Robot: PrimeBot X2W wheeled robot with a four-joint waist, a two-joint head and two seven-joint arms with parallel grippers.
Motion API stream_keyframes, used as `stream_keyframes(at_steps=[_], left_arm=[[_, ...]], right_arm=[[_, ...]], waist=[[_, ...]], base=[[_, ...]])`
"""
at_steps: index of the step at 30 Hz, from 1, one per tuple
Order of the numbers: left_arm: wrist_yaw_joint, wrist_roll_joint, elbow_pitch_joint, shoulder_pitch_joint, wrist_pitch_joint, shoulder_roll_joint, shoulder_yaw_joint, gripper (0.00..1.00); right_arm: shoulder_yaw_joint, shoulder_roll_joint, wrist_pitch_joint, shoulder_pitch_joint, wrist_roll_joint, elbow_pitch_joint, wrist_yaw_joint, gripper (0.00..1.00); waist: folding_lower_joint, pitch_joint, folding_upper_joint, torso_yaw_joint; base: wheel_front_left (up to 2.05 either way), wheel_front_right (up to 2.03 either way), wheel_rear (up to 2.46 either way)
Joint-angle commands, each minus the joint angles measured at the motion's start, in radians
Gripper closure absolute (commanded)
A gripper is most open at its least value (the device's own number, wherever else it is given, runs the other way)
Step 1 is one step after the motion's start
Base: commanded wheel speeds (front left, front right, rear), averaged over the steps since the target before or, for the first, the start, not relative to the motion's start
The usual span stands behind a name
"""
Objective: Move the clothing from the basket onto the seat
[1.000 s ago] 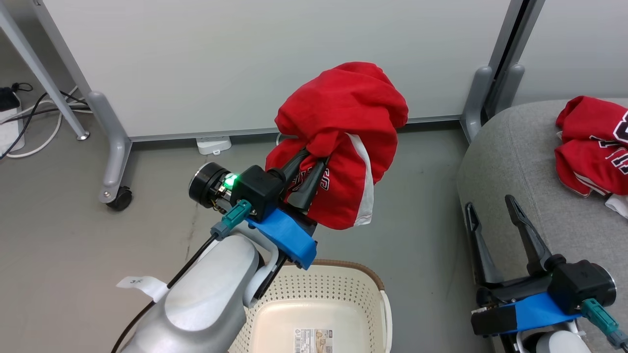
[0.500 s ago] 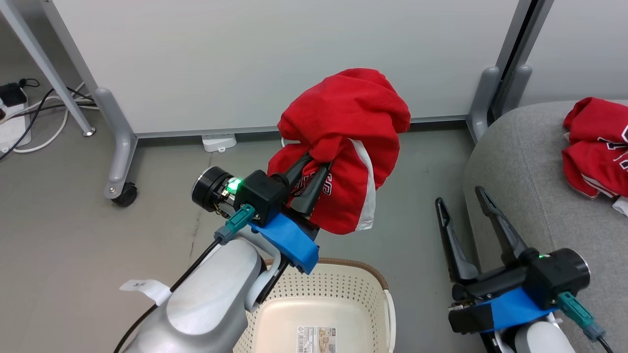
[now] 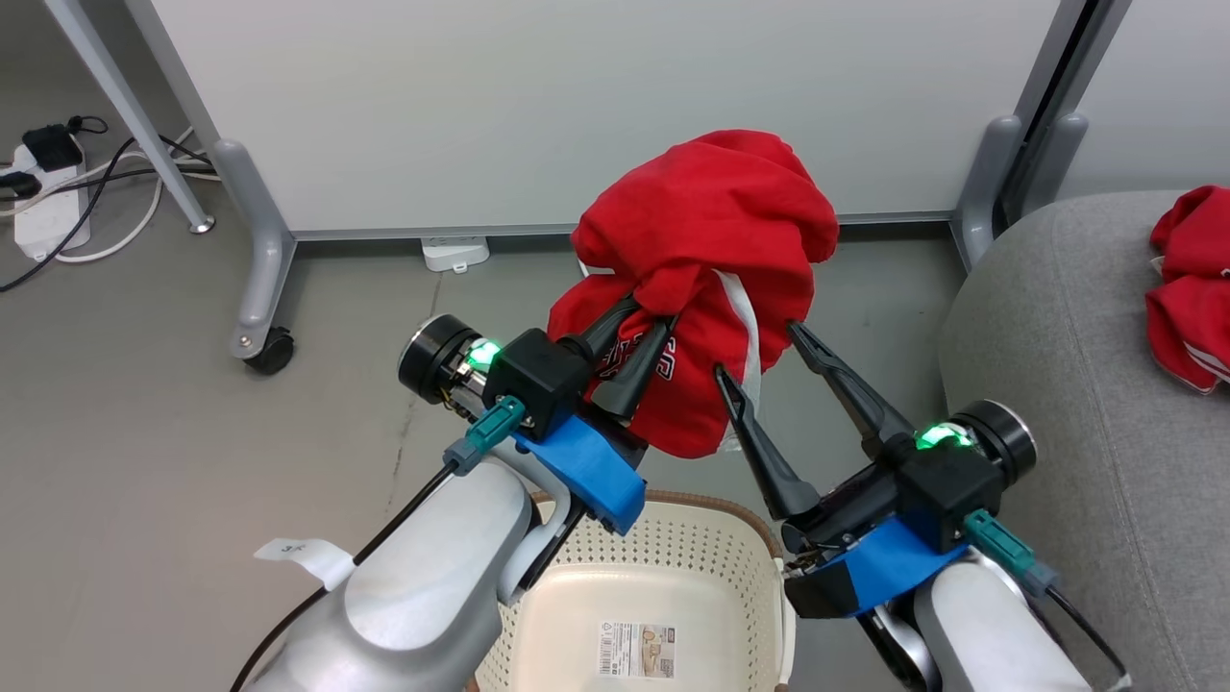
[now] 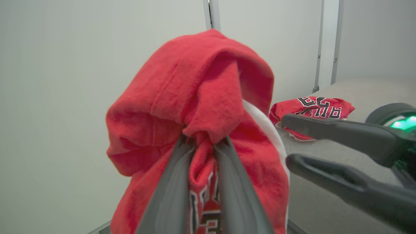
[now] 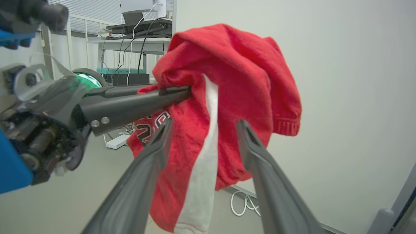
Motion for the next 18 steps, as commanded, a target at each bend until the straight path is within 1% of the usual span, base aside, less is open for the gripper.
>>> stream_keyframes(at_steps=[1,11,16,17,18], left_arm=[[-0.001,0.008,0.001,-0.021,-0.004,-0.003,-0.003,1.0],[-0.005,0.011,0.0,-0.037,-0.005,-0.017,-0.019,1.0],[-0.007,0.012,0.003,-0.043,-0.007,-0.024,-0.027,1.0],[-0.008,0.012,0.004,-0.043,-0.007,-0.024,-0.028,1.0],[-0.009,0.011,0.006,-0.042,-0.007,-0.024,-0.029,1.0]], right_arm=[[0.013,-0.002,-0.003,-0.028,0.003,0.028,0.0,0.0],[0.068,0.03,-0.003,-0.136,0.009,0.206,0.001,0.0],[0.078,0.045,-0.003,-0.176,0.027,0.255,0.001,0.0],[0.08,0.047,-0.003,-0.182,0.033,0.258,0.001,0.51],[0.083,0.048,-0.003,-0.187,0.04,0.26,0.001,0.79]], waist=[[-0.0001,0.005,0.0,0.006],[-0.0001,0.028,0.0,0.019],[-0.0001,0.035,0.0,0.02],[-0.0001,0.035,0.0,0.02],[-0.0001,0.035,0.0,0.02]], base=[[0.0,0.0,0.0],[0.0,0.0,0.0],[0.0,0.0,0.0],[0.0,0.0,0.0],[0.0,0.0,0.0]])
